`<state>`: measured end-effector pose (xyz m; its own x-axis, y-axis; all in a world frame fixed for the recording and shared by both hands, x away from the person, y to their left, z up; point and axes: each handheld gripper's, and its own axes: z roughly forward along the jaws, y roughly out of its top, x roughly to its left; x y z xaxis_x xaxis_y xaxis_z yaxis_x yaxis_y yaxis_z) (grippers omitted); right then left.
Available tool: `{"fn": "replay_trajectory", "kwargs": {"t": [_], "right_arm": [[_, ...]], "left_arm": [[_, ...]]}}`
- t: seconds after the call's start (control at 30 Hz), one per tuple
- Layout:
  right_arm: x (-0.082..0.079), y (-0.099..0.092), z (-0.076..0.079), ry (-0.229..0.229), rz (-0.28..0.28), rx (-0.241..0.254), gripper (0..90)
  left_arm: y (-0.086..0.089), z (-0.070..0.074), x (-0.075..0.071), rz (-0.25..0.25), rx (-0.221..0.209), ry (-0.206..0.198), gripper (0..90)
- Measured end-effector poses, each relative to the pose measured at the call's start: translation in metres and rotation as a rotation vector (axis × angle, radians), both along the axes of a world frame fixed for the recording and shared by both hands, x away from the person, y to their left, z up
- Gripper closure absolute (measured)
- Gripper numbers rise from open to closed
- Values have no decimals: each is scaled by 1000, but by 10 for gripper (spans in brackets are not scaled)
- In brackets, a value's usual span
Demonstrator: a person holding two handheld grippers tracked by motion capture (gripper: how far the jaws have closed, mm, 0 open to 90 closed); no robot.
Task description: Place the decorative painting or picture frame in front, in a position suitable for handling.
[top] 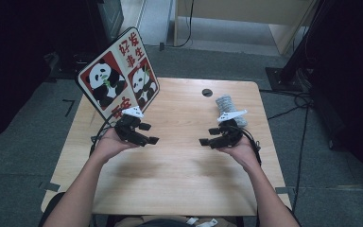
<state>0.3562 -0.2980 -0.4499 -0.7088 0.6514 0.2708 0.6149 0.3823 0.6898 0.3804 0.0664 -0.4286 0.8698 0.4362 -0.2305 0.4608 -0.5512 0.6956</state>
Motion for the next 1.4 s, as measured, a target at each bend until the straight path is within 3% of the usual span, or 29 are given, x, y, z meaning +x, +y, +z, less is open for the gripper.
{"fn": "replay_trajectory", "kwargs": {"t": [0.2, 0.47, 0.97, 1.1, 1.2, 1.4], "right_arm": [[0, -2, 3, -25, -17, -13, 282], [1, -4, 5, -24, -20, -20, 288], [7, -5, 3, -7, -22, -55, 323], [8, -3, 3, -9, -20, -57, 323], [8, -3, 3, -8, -19, -63, 323], [8, -3, 3, -11, -23, -65, 324]], "left_arm": [[7, 3, 2, 24, -23, 23, 294], [15, 4, 1, 49, -29, 35, 306], [38, 13, -6, 102, -40, 2, 325], [49, 21, -7, 132, -79, -6, 350], [55, 25, -9, 137, -70, -25, 357], [68, 30, -10, 164, -76, -25, 365]]}}
